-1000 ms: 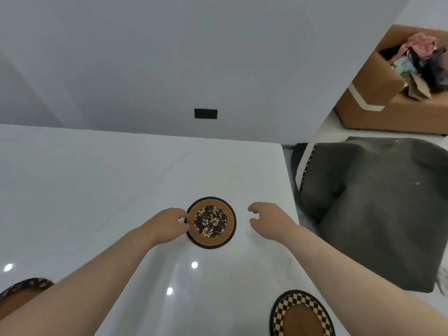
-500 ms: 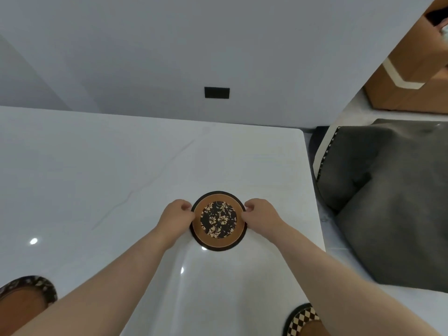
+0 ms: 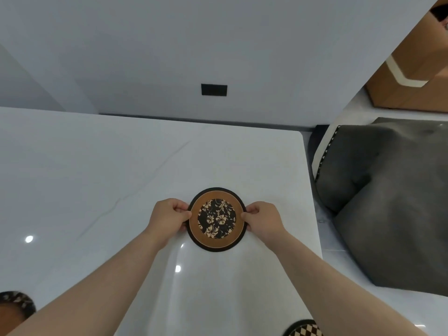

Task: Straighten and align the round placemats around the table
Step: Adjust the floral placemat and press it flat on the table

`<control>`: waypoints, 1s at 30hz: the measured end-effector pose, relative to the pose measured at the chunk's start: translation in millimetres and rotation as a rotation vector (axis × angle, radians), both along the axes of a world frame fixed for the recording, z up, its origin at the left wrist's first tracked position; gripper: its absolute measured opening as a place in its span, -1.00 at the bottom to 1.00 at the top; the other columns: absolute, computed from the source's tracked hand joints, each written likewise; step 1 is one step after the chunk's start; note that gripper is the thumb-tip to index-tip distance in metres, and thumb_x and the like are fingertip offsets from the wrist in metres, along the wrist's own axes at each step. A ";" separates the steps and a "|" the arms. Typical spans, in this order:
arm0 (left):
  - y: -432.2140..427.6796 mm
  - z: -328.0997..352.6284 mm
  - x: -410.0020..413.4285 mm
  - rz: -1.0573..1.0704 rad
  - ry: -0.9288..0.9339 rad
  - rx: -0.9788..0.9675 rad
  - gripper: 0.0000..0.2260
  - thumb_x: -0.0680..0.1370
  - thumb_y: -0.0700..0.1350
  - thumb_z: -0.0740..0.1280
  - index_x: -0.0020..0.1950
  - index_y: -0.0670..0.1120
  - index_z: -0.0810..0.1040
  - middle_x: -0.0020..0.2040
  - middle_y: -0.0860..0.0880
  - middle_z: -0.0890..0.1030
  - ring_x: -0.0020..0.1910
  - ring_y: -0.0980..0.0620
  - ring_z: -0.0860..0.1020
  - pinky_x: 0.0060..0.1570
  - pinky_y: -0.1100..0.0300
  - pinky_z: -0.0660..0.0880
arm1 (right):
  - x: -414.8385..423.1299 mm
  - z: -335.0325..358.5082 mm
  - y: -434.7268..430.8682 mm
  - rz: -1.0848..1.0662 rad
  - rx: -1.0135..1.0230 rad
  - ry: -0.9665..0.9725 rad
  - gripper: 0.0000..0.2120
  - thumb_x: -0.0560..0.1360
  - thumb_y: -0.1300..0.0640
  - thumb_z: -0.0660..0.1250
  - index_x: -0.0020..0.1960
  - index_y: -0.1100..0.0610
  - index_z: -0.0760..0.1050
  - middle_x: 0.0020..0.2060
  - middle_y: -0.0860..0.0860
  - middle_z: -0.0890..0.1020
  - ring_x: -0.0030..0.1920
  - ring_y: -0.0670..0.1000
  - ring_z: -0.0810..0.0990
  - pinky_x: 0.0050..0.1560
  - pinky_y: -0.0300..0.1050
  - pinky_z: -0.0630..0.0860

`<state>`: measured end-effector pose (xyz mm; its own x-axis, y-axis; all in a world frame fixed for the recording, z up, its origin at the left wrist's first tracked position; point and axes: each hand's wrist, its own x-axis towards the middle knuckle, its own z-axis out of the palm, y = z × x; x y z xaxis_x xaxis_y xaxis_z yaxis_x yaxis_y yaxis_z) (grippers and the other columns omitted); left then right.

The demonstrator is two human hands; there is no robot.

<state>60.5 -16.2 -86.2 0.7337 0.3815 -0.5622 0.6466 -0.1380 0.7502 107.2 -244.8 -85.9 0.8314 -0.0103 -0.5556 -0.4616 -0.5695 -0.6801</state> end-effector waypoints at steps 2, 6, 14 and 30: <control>-3.0 1.5 16.1 0.011 -0.028 -0.003 -0.91 0.44 -0.35 0.44 -0.10 -0.20 0.61 -0.23 -0.15 0.64 -0.30 -0.04 0.62 -0.36 0.17 0.55 | 10.5 2.6 -5.3 -0.068 0.016 -0.017 -0.94 0.41 0.22 0.46 -0.18 0.12 0.58 -0.27 0.07 0.67 -0.29 0.07 0.65 -0.10 0.08 0.66; -13.5 4.0 53.6 0.014 -0.070 -0.021 -0.90 0.43 -0.35 0.45 -0.17 -0.18 0.60 -0.27 -0.13 0.62 -0.31 -0.04 0.60 -0.35 0.16 0.55 | 37.7 8.0 -16.4 -0.123 0.015 -0.066 -0.95 0.44 0.22 0.45 -0.13 0.17 0.59 -0.26 0.12 0.68 -0.37 0.03 0.62 -0.29 -0.14 0.61; -26.7 1.8 124.7 -0.028 -0.112 -0.010 -0.90 0.42 -0.35 0.45 -0.23 -0.20 0.60 -0.26 -0.16 0.64 -0.31 -0.06 0.60 -0.22 0.04 0.61 | 100.5 9.8 -31.0 -0.137 -0.031 -0.156 -0.94 0.45 0.20 0.45 -0.13 0.17 0.58 -0.32 0.11 0.67 -0.44 -0.03 0.59 -0.50 -0.41 0.41; -25.9 -17.8 171.4 -0.467 -0.216 0.480 -0.85 0.44 -0.03 0.46 -0.04 -0.04 0.64 -0.01 -0.01 0.65 0.01 0.00 0.57 0.11 0.02 0.51 | 150.9 -13.9 -41.6 0.218 -0.339 -0.256 -0.70 0.49 -0.03 0.38 0.15 0.09 0.56 0.00 -0.02 0.60 0.14 0.06 0.55 0.09 -0.11 0.50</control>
